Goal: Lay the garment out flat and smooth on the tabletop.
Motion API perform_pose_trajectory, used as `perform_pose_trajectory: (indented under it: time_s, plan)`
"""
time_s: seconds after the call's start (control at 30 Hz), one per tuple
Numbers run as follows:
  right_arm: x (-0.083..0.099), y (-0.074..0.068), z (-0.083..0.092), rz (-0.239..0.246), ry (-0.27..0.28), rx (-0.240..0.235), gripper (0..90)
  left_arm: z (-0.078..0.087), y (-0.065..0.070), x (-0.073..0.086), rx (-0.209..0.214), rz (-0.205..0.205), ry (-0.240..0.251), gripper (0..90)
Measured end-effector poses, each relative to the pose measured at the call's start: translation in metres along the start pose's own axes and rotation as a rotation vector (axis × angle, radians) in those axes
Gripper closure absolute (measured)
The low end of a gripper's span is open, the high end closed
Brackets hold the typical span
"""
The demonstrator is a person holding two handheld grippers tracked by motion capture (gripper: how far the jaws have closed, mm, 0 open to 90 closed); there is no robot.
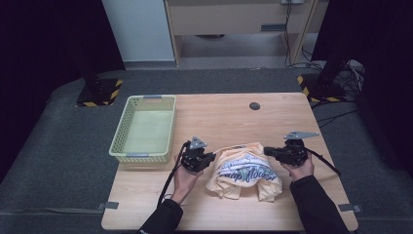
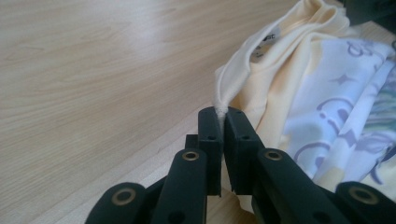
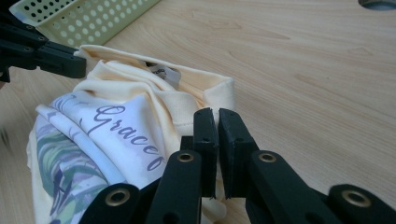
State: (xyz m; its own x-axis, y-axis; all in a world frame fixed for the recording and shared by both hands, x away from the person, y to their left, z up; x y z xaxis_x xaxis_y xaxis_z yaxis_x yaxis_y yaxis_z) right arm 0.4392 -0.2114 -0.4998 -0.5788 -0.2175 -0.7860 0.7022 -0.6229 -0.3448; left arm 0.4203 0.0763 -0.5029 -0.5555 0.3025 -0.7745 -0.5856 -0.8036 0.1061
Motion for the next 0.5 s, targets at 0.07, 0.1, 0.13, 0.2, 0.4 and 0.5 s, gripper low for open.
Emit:
perform_pose_trajectory:
  time_s: [0.07,0.1,0.13,0.2,0.4,0.5]
  plan:
    - [-0.003,-0.002,0.003,0.002,0.014,-0.004,86.4,0.005,0.0,-0.003,-0.01,-0.003,0.011,85.8]
    - [-0.004,-0.002,0.005,-0.001,0.022,-0.004,86.4,0.008,0.0,-0.005,-0.013,-0.007,0.016,85.8]
    - [-0.005,-0.002,0.007,0.005,0.026,-0.001,86.4,0.01,0.001,-0.006,-0.011,-0.004,0.023,85.8]
    - [-0.008,-0.003,0.011,0.009,0.038,0.003,86.4,0.014,0.002,-0.009,-0.013,-0.004,0.037,85.8]
    - [-0.016,-0.007,0.023,0.023,0.08,0.007,86.6,0.026,0.007,-0.017,-0.012,-0.019,0.069,85.8]
    - [-0.021,-0.009,0.03,0.028,0.099,0.009,86.7,0.032,0.01,-0.022,-0.016,-0.032,0.087,85.9]
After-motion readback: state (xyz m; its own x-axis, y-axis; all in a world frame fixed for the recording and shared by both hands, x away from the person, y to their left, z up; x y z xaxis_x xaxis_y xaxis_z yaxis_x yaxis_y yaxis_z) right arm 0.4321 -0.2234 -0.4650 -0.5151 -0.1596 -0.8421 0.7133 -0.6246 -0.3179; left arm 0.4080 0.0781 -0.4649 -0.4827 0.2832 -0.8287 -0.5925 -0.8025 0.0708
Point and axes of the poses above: each handheld gripper's, and its own axes: z roughly backward along the jaws, x roughly out of its underside, y roughly to its right, the point moved 5 cm from there along -z, roughly forward along the jaws, and after that the axes turned 7 degrees about -x, right-handed, at the moved point
